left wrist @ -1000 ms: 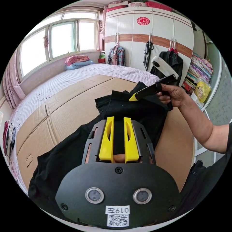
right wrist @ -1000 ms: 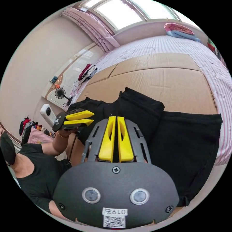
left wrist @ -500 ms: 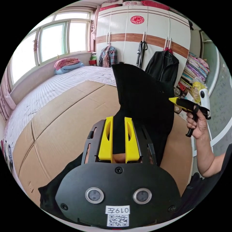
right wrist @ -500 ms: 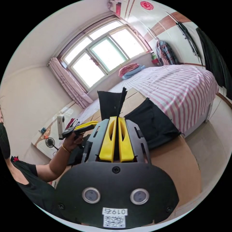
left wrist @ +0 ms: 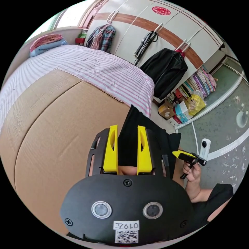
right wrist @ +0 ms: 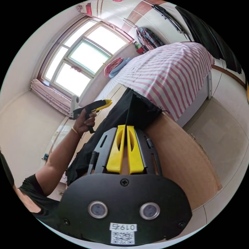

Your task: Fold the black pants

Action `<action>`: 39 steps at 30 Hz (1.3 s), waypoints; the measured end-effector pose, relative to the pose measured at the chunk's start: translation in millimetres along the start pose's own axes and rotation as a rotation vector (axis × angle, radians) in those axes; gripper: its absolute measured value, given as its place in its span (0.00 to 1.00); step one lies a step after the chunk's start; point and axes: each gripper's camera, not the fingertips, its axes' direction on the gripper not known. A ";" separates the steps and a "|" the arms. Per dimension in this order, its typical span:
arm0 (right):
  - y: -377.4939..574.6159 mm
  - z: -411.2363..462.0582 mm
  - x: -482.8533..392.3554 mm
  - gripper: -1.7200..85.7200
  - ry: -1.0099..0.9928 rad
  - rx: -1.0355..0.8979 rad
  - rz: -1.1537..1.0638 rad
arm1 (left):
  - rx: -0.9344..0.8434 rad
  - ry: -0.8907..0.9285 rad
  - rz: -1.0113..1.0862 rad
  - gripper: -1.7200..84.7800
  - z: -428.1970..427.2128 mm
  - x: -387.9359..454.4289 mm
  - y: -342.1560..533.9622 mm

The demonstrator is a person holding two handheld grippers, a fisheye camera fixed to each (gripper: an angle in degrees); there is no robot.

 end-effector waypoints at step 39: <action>54.4 -15.4 75.3 0.02 0.018 -0.001 0.112 | -0.063 -0.340 0.279 0.03 64.1 97.1 -2.0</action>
